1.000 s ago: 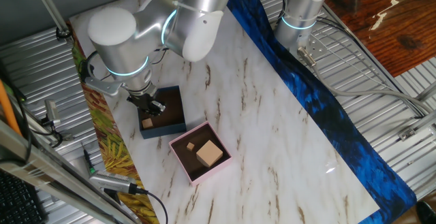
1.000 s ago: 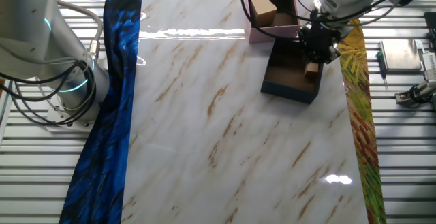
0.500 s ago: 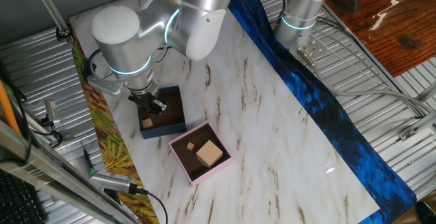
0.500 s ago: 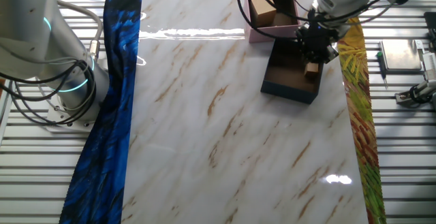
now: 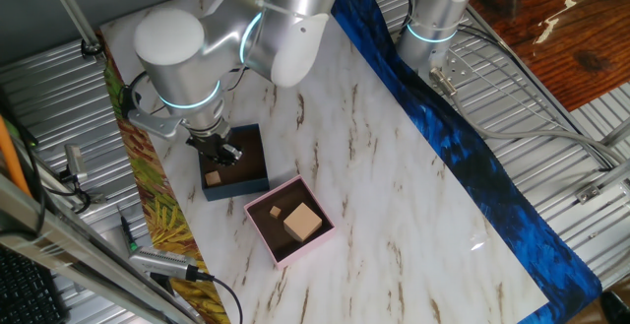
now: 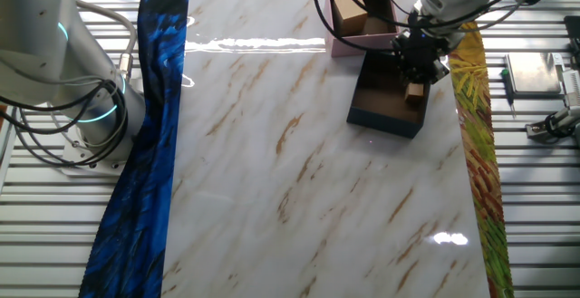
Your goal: Move an object from one box to another
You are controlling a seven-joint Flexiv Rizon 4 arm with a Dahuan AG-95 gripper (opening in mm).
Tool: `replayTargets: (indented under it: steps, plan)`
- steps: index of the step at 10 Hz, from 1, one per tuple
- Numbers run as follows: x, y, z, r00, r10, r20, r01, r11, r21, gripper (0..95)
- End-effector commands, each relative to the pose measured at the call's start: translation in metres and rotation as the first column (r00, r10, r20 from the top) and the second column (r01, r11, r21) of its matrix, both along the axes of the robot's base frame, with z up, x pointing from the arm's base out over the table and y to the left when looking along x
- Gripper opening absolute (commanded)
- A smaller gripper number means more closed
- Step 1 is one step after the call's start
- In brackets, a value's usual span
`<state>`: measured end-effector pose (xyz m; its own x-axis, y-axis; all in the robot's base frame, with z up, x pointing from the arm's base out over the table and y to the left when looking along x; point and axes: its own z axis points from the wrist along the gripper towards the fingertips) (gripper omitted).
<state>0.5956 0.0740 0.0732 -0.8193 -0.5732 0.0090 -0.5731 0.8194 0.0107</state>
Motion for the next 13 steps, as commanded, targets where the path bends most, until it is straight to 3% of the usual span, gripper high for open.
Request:
replayTargets:
  steps: [1,13]
  plan:
    - [-0.0002,-0.0007,-0.0004,1.000,-0.016,-0.004,0.016,1.000,0.001,0.0]
    - [0.0000,-0.0007,-0.0004,0.999,-0.051,-0.009,0.051,0.999,0.000,0.0]
